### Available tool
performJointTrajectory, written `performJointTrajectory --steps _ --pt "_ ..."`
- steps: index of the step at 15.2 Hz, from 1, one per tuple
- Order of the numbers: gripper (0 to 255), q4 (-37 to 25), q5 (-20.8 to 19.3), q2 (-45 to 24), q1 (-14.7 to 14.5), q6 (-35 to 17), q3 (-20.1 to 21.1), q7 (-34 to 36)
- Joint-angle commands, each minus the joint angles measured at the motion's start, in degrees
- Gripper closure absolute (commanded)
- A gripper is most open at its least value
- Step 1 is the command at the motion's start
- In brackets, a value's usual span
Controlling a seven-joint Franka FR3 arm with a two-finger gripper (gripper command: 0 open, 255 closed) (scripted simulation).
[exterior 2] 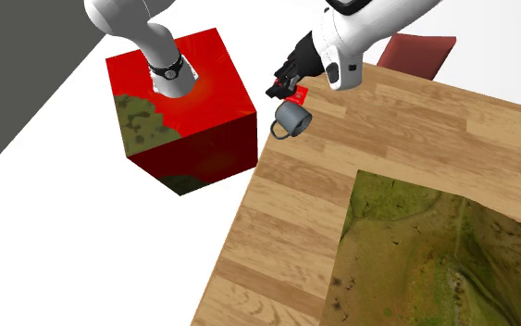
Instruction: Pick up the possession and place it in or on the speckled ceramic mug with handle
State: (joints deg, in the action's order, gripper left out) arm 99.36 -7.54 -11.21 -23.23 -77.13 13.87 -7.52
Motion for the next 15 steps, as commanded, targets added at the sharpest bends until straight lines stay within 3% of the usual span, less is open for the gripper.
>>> performJointTrajectory --steps 1,11,12,15 --pt "255 0.98 -0.12 -0.49 0.05 -1.48 -0.06 0.10" --pt "255 2.23 -0.19 -0.90 0.06 -3.12 -0.09 0.31" --pt "0 2.23 -0.19 -0.90 0.06 -3.12 -0.09 0.31" --pt "0 2.23 -0.19 -0.90 0.06 -3.12 -0.09 0.31"
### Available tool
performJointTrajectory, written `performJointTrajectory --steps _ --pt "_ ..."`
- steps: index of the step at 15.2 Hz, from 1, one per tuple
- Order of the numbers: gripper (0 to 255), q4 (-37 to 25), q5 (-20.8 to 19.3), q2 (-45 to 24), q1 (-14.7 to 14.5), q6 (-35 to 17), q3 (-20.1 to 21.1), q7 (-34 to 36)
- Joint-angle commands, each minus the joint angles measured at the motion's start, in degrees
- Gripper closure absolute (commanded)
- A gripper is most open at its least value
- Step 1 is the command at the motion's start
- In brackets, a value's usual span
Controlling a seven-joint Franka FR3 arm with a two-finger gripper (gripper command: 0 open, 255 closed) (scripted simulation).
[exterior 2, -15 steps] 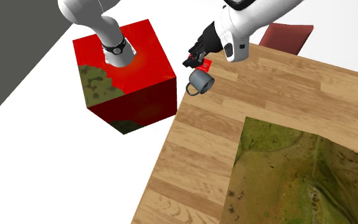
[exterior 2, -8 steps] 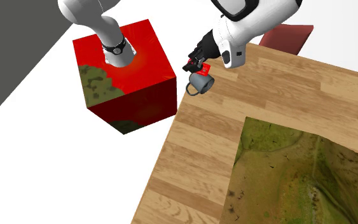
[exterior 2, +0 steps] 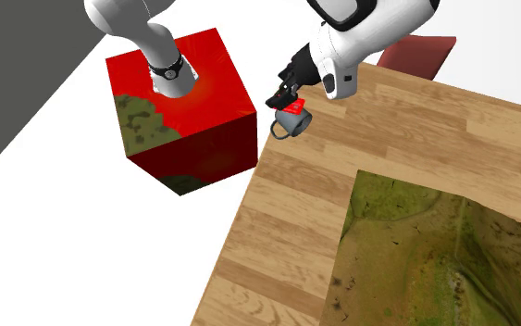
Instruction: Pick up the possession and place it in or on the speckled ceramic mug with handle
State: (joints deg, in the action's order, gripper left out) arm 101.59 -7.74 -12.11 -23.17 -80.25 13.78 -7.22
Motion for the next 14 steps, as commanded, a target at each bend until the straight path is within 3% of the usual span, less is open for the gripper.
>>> performJointTrajectory --steps 1,2,6,14 --pt "0 0.00 0.00 0.00 0.00 0.00 0.00 0.00" --pt "0 0.00 0.00 0.00 0.00 0.00 0.00 0.00" --pt "0 -11.81 -0.53 -4.14 -1.07 7.85 0.29 0.31" --pt "0 -11.81 -0.53 -4.14 -1.08 7.85 0.28 0.31"
